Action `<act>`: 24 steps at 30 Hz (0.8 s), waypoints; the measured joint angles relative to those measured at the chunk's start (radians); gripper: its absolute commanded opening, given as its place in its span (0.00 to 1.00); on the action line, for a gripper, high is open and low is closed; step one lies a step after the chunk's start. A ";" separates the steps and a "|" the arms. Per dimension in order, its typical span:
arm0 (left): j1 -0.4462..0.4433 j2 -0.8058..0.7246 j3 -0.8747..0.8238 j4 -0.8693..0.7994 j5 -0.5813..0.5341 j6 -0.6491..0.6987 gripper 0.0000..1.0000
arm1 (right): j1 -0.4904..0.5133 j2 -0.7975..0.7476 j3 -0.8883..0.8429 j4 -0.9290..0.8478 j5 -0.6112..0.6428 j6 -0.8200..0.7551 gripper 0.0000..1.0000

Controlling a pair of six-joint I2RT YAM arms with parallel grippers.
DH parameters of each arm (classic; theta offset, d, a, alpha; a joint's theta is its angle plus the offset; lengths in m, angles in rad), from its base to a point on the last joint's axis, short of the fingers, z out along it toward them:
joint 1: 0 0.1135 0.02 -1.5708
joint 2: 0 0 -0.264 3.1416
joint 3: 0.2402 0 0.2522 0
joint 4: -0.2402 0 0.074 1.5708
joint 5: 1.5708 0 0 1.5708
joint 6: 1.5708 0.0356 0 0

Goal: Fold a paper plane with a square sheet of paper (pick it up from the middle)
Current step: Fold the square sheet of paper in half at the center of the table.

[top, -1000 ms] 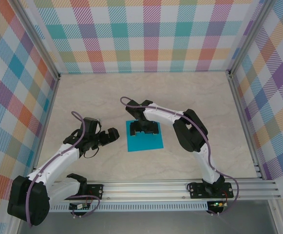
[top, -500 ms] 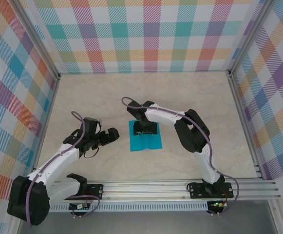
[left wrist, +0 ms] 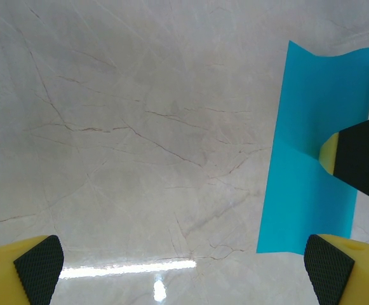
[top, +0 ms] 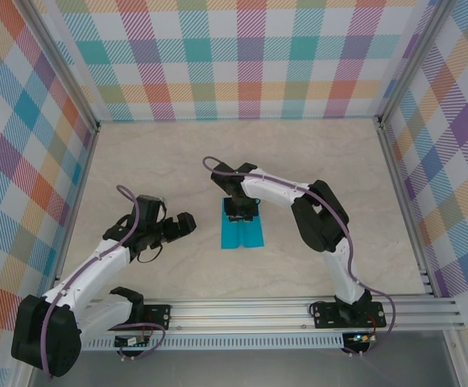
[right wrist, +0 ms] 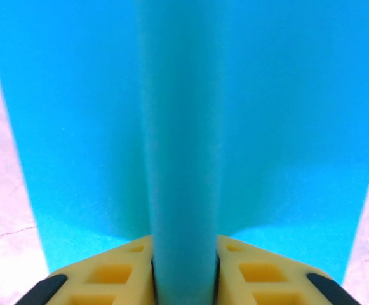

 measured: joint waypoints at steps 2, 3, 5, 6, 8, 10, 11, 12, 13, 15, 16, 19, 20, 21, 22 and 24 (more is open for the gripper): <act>0.000 0.000 0.000 0.000 0.000 0.000 1.00 | -0.003 -0.025 0.000 0.002 -0.010 0.000 0.26; 0.000 0.000 0.000 -0.001 0.000 0.000 1.00 | -0.005 -0.038 -0.002 0.008 -0.018 0.000 0.26; 0.000 0.000 0.000 -0.001 0.000 0.000 1.00 | -0.013 -0.080 -0.020 0.029 -0.047 0.000 0.26; 0.000 0.000 0.000 -0.002 0.000 0.000 1.00 | -0.019 -0.103 -0.035 0.047 -0.069 0.000 0.26; 0.000 0.000 0.000 -0.005 0.000 0.000 1.00 | -0.034 -0.167 -0.082 0.099 -0.132 0.004 0.27; 0.000 -0.002 0.000 -0.013 0.001 0.000 1.00 | -0.054 -0.237 -0.148 0.171 -0.206 0.012 0.29; 0.000 -0.003 0.000 -0.015 0.002 0.000 1.00 | -0.072 -0.278 -0.191 0.217 -0.253 0.023 0.31; 0.000 -0.004 0.001 -0.015 0.005 0.000 1.00 | -0.092 -0.315 -0.231 0.262 -0.297 0.036 0.32; 0.000 -0.004 0.003 -0.016 0.008 0.000 1.00 | -0.111 -0.342 -0.265 0.303 -0.335 0.049 0.32; 0.000 -0.004 0.009 -0.015 0.018 0.000 1.00 | -0.151 -0.384 -0.330 0.383 -0.406 0.076 0.32; 0.000 -0.003 0.013 -0.016 0.024 0.000 1.00 | -0.167 -0.391 -0.352 0.411 -0.428 0.086 0.32; 0.000 0.006 0.032 -0.010 0.049 -0.001 1.00 | -0.202 -0.392 -0.431 0.495 -0.473 0.109 0.35; 0.000 0.013 0.037 -0.004 0.058 -0.002 1.00 | -0.206 -0.392 -0.459 0.511 -0.481 0.116 0.38; -0.002 0.021 0.040 0.005 0.066 -0.003 1.00 | -0.209 -0.392 -0.492 0.529 -0.489 0.121 0.39; -0.003 0.028 0.041 0.014 0.073 -0.005 1.00 | -0.210 -0.391 -0.517 0.539 -0.492 0.126 0.40; -0.014 0.048 0.046 0.021 0.085 -0.009 1.00 | -0.217 -0.391 -0.569 0.552 -0.492 0.127 0.44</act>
